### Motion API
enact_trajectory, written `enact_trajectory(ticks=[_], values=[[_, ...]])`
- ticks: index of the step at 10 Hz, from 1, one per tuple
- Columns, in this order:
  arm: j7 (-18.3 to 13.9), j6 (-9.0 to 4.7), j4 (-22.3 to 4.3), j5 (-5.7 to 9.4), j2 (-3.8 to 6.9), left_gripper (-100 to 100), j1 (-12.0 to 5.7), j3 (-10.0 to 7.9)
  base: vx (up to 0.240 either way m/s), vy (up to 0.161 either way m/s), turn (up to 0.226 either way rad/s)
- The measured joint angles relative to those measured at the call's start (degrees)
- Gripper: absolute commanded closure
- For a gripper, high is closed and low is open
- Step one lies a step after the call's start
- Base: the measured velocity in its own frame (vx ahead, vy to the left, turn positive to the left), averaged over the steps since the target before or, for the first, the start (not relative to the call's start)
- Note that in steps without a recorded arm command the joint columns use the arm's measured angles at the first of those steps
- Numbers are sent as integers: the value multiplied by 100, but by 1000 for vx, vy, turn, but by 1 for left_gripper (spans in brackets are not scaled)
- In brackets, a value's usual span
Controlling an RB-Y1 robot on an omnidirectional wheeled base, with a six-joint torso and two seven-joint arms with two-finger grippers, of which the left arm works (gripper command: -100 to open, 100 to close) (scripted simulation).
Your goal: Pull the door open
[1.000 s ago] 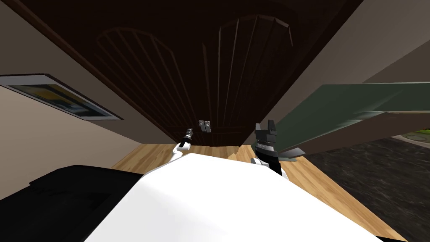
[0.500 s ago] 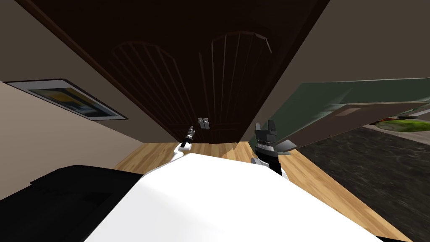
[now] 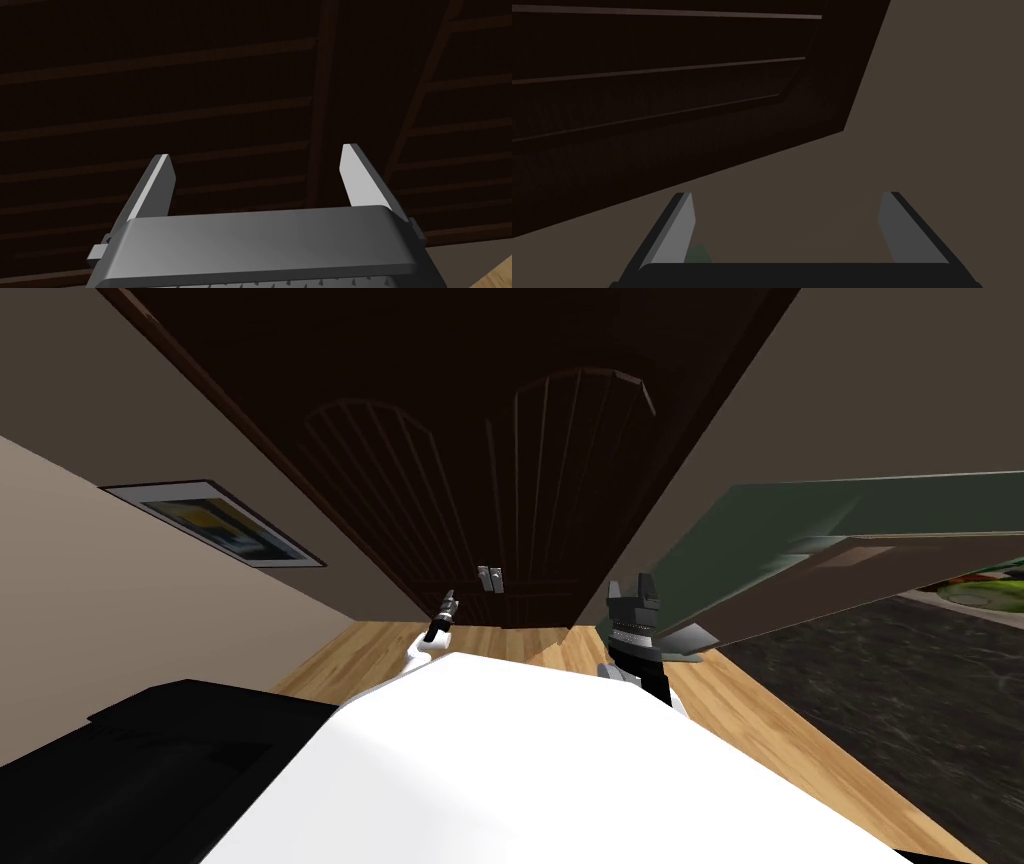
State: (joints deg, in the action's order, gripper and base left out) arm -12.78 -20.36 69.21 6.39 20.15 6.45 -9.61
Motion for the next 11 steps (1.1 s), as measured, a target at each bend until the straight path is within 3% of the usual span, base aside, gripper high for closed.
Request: enact_trajectory(ticks=[3,4,8,10,11], values=[[35,113,-117,44,152,-100,44,-281,133,67,52],[40,129,-149,47,160,-100,17,-312,181,33,-63],[64,145,-113,20,28,-100,-194,-171,201,-60,-135],[87,76,-96,-12,-109,-100,-297,-33,195,-125,-169],[67,0,-220,-17,-125,-100,-428,52,114,-141,-47]])
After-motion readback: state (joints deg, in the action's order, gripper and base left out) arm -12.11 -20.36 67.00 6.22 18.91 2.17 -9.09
